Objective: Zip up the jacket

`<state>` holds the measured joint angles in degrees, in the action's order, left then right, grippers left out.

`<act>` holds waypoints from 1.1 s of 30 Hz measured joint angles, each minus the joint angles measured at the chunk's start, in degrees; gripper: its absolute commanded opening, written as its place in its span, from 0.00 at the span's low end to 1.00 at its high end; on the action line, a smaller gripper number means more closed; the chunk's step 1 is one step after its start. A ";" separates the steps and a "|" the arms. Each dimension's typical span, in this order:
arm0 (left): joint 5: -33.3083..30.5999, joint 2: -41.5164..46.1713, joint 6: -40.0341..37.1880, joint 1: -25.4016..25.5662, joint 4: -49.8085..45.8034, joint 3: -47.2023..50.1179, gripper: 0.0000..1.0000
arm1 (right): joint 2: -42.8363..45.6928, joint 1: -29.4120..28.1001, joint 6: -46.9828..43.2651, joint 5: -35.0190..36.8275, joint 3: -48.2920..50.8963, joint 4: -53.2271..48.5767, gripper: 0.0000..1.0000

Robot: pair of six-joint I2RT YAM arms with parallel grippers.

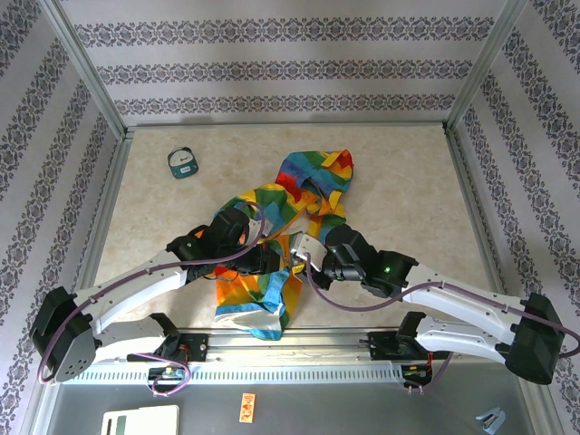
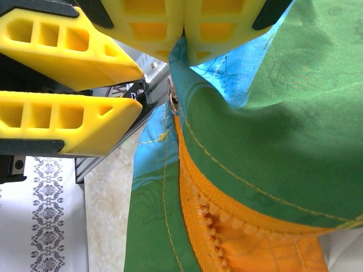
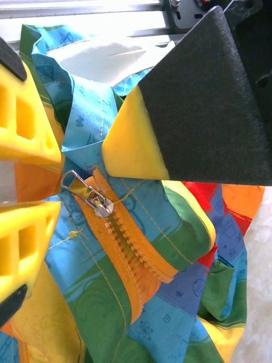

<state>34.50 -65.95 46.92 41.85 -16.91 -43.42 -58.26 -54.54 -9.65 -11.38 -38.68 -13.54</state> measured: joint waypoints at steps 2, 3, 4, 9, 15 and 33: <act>0.00 0.00 0.00 0.00 -0.22 -0.02 0.00 | 0.09 0.00 -0.68 -0.02 -0.07 0.00 0.30; 0.00 0.00 0.00 0.00 -0.37 -0.02 0.00 | -0.07 0.00 -1.03 0.00 -0.20 -0.04 0.31; 0.00 0.00 -0.02 0.00 -0.52 -0.09 0.00 | -0.42 0.00 -1.29 0.00 -0.57 -0.35 0.32; 0.02 0.00 -0.15 0.00 -0.74 -0.13 0.00 | -3.58 -0.79 -2.62 0.00 -3.21 -1.33 0.36; 0.00 0.00 -0.15 0.00 -0.79 -0.13 0.00 | -6.93 -0.85 -3.48 0.00 -4.85 -1.77 0.37; 0.02 0.00 -0.59 0.00 -2.05 -0.13 0.00 | -8.94 -0.85 -4.26 1.07 -6.58 -4.96 0.15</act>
<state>34.52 -65.95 46.33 41.85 -18.96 -43.55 -67.20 -55.40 -13.91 -10.31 -45.25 -18.50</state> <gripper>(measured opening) 0.018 0.147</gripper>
